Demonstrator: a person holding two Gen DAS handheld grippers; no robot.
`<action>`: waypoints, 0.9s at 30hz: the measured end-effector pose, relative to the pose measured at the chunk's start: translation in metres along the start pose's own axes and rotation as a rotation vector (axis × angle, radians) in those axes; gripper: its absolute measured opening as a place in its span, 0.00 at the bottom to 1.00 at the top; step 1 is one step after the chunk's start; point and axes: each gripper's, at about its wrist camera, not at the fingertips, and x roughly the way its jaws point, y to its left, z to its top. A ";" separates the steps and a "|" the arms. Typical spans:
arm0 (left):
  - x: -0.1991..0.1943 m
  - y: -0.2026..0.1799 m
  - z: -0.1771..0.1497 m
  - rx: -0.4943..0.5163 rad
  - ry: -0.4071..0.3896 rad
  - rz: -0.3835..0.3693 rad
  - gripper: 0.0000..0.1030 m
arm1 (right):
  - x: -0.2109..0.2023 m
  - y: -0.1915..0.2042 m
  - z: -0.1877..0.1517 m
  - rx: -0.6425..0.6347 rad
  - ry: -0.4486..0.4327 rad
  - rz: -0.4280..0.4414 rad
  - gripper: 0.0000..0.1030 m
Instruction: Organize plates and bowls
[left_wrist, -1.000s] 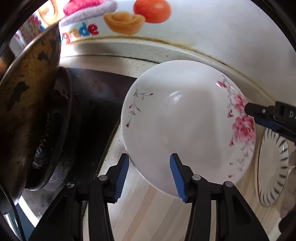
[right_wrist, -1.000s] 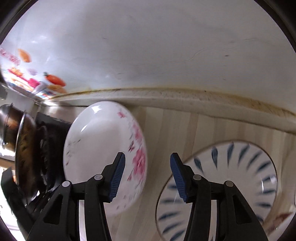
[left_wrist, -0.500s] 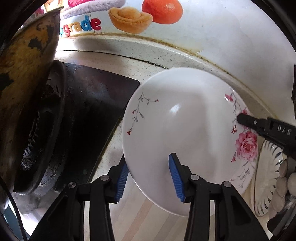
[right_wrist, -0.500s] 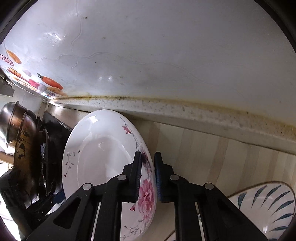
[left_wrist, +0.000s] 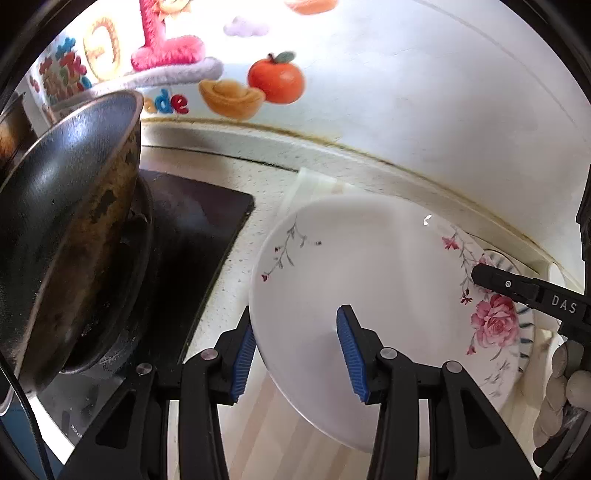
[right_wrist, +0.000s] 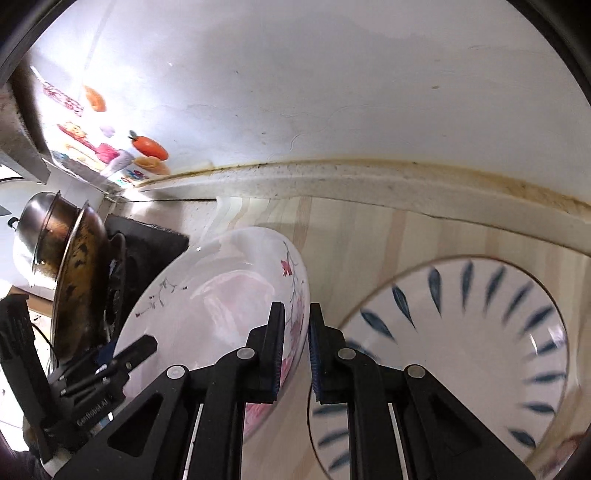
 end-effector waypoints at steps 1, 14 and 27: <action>-0.003 -0.001 0.000 0.006 -0.001 -0.010 0.39 | -0.006 0.000 -0.003 0.001 -0.006 0.003 0.14; -0.082 -0.046 -0.051 0.148 0.000 -0.104 0.39 | -0.136 -0.016 -0.096 0.083 -0.108 0.027 0.14; -0.083 -0.090 -0.133 0.333 0.171 -0.155 0.39 | -0.199 -0.055 -0.251 0.245 -0.101 0.028 0.14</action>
